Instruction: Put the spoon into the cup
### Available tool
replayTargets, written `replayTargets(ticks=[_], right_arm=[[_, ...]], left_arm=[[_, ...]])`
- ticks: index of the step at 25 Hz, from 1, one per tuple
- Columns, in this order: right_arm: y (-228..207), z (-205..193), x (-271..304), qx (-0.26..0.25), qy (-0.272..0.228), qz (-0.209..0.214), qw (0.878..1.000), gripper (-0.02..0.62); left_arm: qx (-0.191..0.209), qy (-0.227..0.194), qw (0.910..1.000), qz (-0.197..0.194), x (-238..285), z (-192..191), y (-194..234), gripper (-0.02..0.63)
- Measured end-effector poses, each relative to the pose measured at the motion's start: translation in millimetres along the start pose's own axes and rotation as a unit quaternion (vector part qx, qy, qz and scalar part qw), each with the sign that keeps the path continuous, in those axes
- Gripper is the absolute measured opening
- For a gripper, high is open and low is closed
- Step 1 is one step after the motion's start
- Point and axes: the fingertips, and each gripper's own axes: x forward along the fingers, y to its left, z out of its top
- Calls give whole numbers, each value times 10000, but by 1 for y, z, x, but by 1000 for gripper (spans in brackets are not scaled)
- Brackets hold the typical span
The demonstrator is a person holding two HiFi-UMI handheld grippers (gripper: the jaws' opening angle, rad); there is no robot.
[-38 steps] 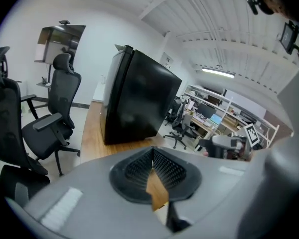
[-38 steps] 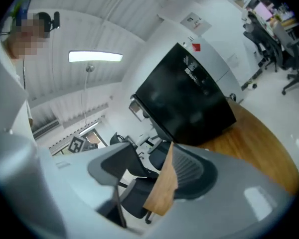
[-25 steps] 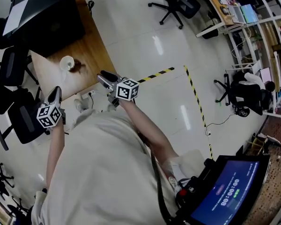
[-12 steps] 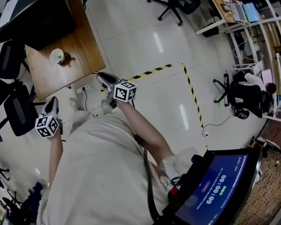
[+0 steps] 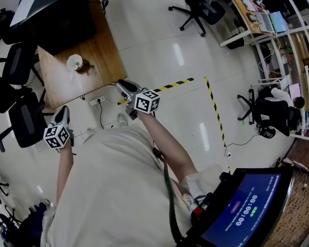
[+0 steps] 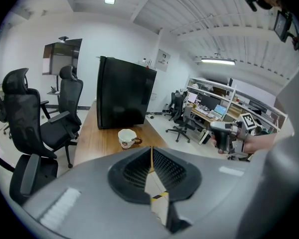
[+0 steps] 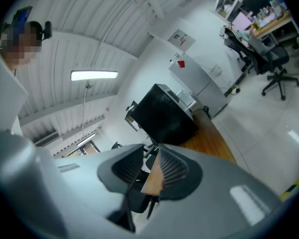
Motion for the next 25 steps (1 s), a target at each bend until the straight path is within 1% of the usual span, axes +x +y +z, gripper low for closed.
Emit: replayTargets(ticks=[2,5,8,11,13,17,21,23,25], right_arm=[[5,7,3,8,-121,-63,9999,94],[16,9,10,221,-364,-76,9991,84],[29,8,18,197,-394,-106,9990,81],[45,12,34,-188,-203,-126,9995,78],[60,11,53,-442,-126,-92,9989,78],[87,9,72,-865,-107,-133,9961,67],[112,11,76,-1232,-156,-212,9920,61],[113,8,76,-1460,-102,-297,9888,58],[108,4,69,-1739,-9,-466,9837,58]], left_arm=[[-31,-27,9999,-94,-2,2,6,0],[-103,-95,9998,-103,-16,1,26,0],[-295,-225,9993,-97,-32,-1,45,0],[-488,-347,9982,-67,-50,-4,63,0],[-565,-391,9976,25,-64,-7,86,0],[-713,-504,9961,129,-83,-16,123,0],[-910,-655,9936,153,-98,-10,139,0],[-1210,-901,9885,140,-100,-3,146,0],[-1573,-1190,9802,176,-102,4,153,0]])
